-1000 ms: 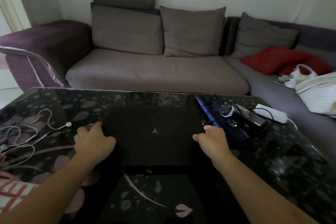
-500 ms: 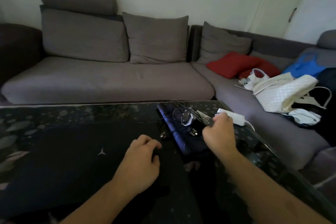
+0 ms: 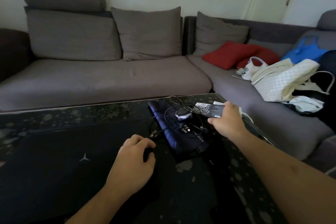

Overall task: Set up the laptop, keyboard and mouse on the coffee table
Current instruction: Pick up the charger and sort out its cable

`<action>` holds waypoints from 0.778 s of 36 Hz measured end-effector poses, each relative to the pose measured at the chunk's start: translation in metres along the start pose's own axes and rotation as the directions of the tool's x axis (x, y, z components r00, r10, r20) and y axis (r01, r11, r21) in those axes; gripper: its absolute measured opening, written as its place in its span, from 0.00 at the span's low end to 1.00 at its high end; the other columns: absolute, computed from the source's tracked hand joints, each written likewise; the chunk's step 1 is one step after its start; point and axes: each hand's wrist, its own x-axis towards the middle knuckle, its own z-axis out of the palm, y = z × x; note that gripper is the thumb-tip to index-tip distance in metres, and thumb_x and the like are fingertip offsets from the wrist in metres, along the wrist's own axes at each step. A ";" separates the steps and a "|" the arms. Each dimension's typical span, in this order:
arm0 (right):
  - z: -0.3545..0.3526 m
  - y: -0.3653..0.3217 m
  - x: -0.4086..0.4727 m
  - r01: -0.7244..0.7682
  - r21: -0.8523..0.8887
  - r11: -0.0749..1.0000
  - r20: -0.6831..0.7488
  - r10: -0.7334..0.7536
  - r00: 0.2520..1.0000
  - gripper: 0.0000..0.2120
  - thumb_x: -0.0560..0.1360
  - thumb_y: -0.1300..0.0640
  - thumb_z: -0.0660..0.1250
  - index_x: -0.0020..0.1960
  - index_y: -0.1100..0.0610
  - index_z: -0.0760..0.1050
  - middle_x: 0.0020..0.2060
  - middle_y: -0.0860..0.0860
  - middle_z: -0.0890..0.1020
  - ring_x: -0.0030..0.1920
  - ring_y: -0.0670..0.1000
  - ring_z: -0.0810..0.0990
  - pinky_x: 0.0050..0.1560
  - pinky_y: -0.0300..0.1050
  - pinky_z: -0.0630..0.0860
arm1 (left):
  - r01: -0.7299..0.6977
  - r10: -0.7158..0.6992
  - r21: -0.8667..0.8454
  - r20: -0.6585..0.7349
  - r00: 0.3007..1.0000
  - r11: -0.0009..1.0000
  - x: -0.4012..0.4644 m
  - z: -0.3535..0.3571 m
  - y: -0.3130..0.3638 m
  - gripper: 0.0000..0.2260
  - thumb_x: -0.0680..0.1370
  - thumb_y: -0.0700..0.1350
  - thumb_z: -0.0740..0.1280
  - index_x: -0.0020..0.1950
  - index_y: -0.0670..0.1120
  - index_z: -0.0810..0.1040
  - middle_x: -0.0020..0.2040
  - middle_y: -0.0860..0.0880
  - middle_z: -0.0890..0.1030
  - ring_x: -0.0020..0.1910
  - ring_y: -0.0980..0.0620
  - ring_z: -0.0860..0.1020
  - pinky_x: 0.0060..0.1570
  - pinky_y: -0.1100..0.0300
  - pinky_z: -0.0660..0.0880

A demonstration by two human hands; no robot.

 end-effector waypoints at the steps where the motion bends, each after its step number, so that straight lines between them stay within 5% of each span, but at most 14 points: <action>1: -0.006 -0.001 -0.002 0.028 -0.012 1.000 -0.052 -0.029 0.998 0.32 0.71 0.56 0.81 0.68 0.61 0.69 0.63 0.57 0.72 0.57 0.57 0.75 0.56 0.48 0.72 | 0.005 -0.005 -0.004 0.005 1.000 1.000 -0.001 -0.001 0.002 0.11 0.81 0.50 0.69 0.61 0.61 0.79 0.59 0.65 0.71 0.62 0.62 0.71 0.67 0.60 0.73; 11: -0.088 -0.031 -0.027 0.322 0.010 0.947 -0.259 -0.309 0.915 0.30 0.70 0.68 0.76 0.68 0.57 0.69 0.65 0.54 0.69 0.54 0.48 0.70 0.56 0.42 0.69 | 0.075 -0.072 -0.063 0.050 0.996 0.995 -0.015 -0.023 0.025 0.14 0.80 0.41 0.69 0.57 0.62 0.78 0.58 0.62 0.72 0.58 0.61 0.74 0.60 0.67 0.72; 18: -0.129 -0.068 -0.045 0.433 -0.238 0.869 -0.341 -0.492 0.801 0.32 0.66 0.52 0.82 0.66 0.53 0.74 0.60 0.52 0.78 0.60 0.58 0.78 0.59 0.55 0.76 | 0.025 -0.019 -0.195 0.033 0.999 0.980 -0.039 -0.050 0.065 0.16 0.81 0.38 0.68 0.54 0.62 0.76 0.56 0.62 0.73 0.54 0.63 0.76 0.46 0.74 0.71; 24: -0.144 -0.100 -0.071 0.451 0.039 0.892 -0.408 -0.398 0.822 0.29 0.66 0.54 0.84 0.64 0.53 0.77 0.56 0.48 0.78 0.52 0.41 0.71 0.51 0.26 0.65 | 0.050 -0.050 -0.365 0.010 0.999 0.930 -0.050 -0.068 0.082 0.16 0.80 0.35 0.68 0.50 0.58 0.81 0.51 0.57 0.80 0.49 0.60 0.80 0.48 0.71 0.75; 28: -0.139 -0.134 -0.106 0.359 0.343 0.868 -0.439 -0.189 0.878 0.24 0.64 0.44 0.83 0.55 0.47 0.78 0.48 0.42 0.84 0.49 0.45 0.83 0.54 0.43 0.80 | 0.127 -0.111 -0.588 0.063 0.992 0.798 -0.049 -0.088 0.095 0.10 0.83 0.41 0.67 0.54 0.55 0.83 0.51 0.53 0.85 0.48 0.57 0.84 0.53 0.57 0.82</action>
